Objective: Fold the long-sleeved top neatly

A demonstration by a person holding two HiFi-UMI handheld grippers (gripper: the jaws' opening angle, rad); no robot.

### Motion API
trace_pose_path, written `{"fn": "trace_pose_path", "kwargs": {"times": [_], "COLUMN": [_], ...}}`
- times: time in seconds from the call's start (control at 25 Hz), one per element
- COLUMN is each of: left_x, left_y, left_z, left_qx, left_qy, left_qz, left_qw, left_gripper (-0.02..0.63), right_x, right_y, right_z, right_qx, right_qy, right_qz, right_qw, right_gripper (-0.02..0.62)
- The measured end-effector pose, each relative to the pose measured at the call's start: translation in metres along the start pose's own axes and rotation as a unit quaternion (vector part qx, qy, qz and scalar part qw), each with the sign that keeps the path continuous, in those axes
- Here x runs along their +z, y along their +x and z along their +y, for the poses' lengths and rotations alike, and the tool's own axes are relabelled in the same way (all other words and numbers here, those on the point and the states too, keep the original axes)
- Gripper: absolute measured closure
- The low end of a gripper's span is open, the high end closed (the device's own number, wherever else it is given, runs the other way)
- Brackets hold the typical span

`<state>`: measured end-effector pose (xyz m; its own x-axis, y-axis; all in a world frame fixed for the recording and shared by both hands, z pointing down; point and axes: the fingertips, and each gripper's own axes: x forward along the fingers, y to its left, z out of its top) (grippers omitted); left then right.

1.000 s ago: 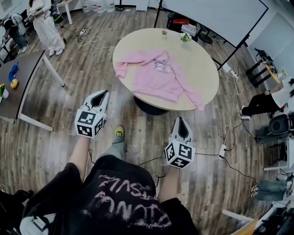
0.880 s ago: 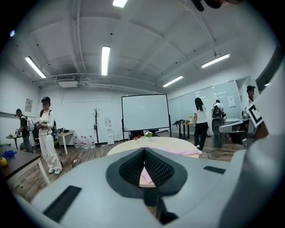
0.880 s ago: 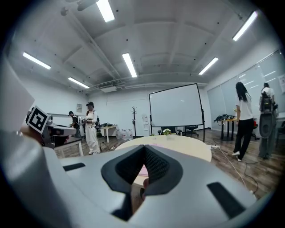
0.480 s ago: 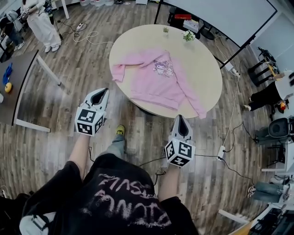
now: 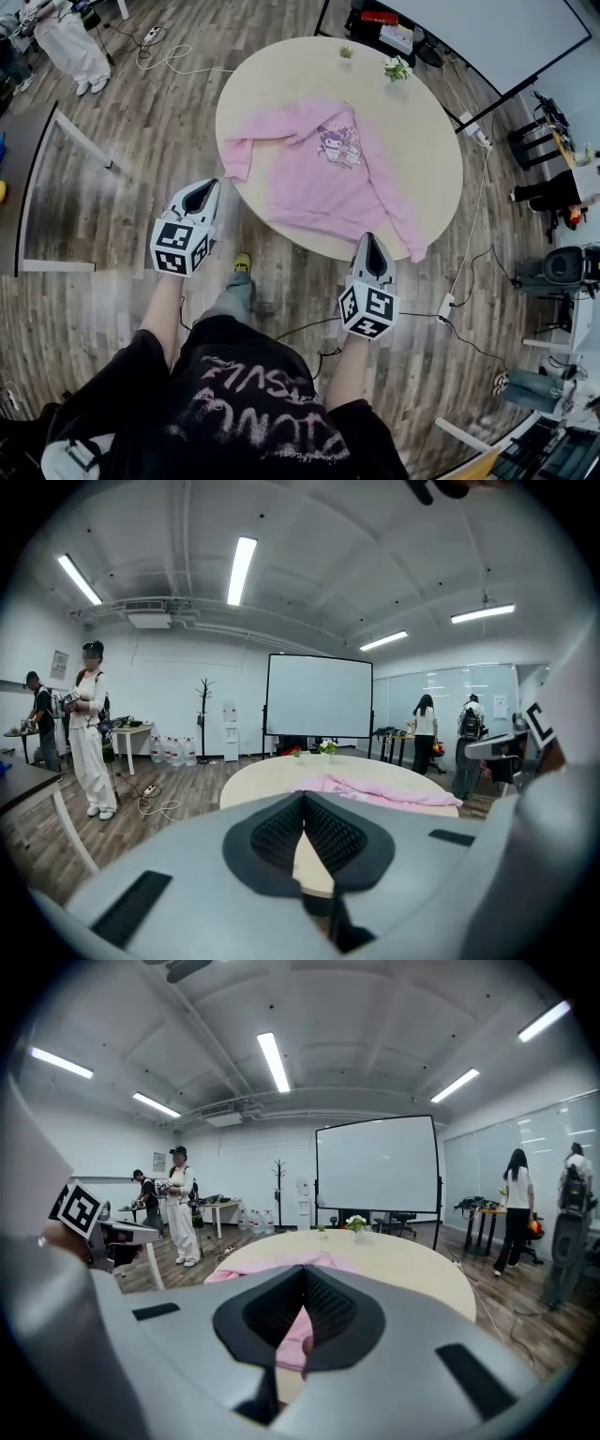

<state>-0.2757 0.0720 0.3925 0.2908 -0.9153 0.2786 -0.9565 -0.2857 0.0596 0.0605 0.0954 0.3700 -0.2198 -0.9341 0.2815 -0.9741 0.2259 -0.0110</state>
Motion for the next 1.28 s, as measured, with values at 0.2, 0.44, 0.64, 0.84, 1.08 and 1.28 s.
{"fn": "trace_pose_path", "kwargs": {"times": [0.2, 0.44, 0.64, 0.84, 1.08, 1.28], "left_x": [0.0, 0.03, 0.058, 0.072, 0.084, 0.091], "left_y": [0.043, 0.101, 0.146, 0.181, 0.218, 0.254], "left_z": [0.029, 0.055, 0.064, 0.057, 0.044, 0.031], "left_qx": [-0.01, -0.035, -0.063, -0.09, -0.11, -0.116], "left_qy": [-0.01, 0.008, 0.027, 0.045, 0.061, 0.076], "left_qz": [0.012, 0.006, -0.001, 0.003, 0.008, 0.02], "left_qw": [0.9998, 0.9993, 0.9976, 0.9949, 0.992, 0.9901], "left_gripper": [0.595, 0.595, 0.594, 0.594, 0.594, 0.594], "right_x": [0.008, 0.03, 0.045, 0.052, 0.061, 0.058], "right_y": [0.047, 0.098, 0.126, 0.142, 0.163, 0.191], "right_z": [0.0, -0.006, -0.014, -0.027, -0.049, -0.067], "right_qx": [-0.012, -0.038, -0.058, -0.069, -0.073, -0.051], "right_qy": [-0.008, 0.0, 0.002, -0.01, -0.021, -0.022], "right_qz": [0.021, 0.019, 0.015, 0.024, 0.032, 0.044], "right_qw": [1.0, 0.999, 0.998, 0.997, 0.997, 0.997], "right_gripper": [0.591, 0.59, 0.591, 0.59, 0.589, 0.589]}}
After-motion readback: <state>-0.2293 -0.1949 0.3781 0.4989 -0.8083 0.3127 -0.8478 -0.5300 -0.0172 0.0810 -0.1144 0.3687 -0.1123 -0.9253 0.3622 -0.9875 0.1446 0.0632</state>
